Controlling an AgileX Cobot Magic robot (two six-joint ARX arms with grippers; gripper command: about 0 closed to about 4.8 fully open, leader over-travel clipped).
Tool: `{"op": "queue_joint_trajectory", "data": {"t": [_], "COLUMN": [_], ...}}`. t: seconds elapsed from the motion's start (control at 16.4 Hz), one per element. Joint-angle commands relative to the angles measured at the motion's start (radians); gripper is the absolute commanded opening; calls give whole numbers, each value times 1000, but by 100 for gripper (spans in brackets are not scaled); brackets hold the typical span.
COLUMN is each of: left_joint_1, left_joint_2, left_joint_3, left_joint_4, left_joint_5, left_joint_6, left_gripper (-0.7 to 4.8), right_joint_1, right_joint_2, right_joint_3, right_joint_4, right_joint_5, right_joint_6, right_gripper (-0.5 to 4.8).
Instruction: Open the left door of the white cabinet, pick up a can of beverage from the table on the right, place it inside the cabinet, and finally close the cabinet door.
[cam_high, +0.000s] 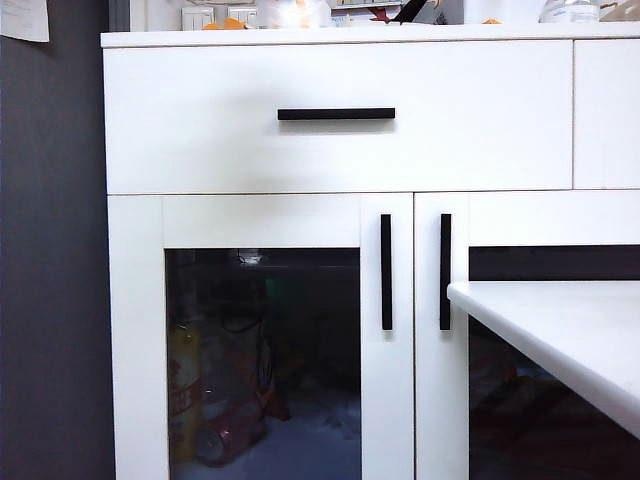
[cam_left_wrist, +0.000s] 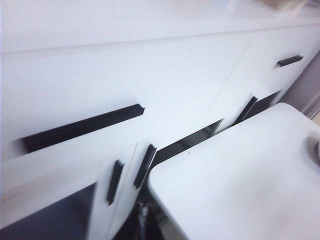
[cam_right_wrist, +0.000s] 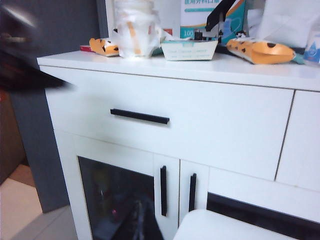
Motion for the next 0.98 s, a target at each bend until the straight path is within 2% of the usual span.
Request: {"op": "queue_joint_trajectory", "data": {"t": [0.06, 0.18, 0.31, 0.49, 0.61, 0.79, 0.98], "left_joint_1": [-33, -33, -33, -33, -33, -32, -33], "left_joint_2": [-257, -485, -658, -937, -1106, -1254, -1270], "left_joint_3": [6, 5, -38, -275, -496, -806, -1096], "left_joint_4": [-201, -324, -436, -467, -442, -292, 20], "left_joint_5": [-163, -228, -258, -263, -263, -244, -226], "left_joint_6": [80, 82, 81, 55, -3, -60, -228], "left_gripper": [-6, -6, -6, -6, -6, -6, -5], "right_joint_1": [0, 0, 0, 1, 1, 1, 5], "right_joint_2": [-8, -10, -8, 6, 7, 8, 7], "right_joint_3": [5, 4, 0, -123, -247, -390, -495], "right_joint_4": [12, 10, 4, 137, 197, 253, 302], "right_joint_5": [-61, -66, -172, -243, -288, -287, -282], "right_joint_6": [-6, -11, -10, 0, 89, 148, 171], "right_gripper": [-6, -5, -5, -6, -6, -6, -5]}}
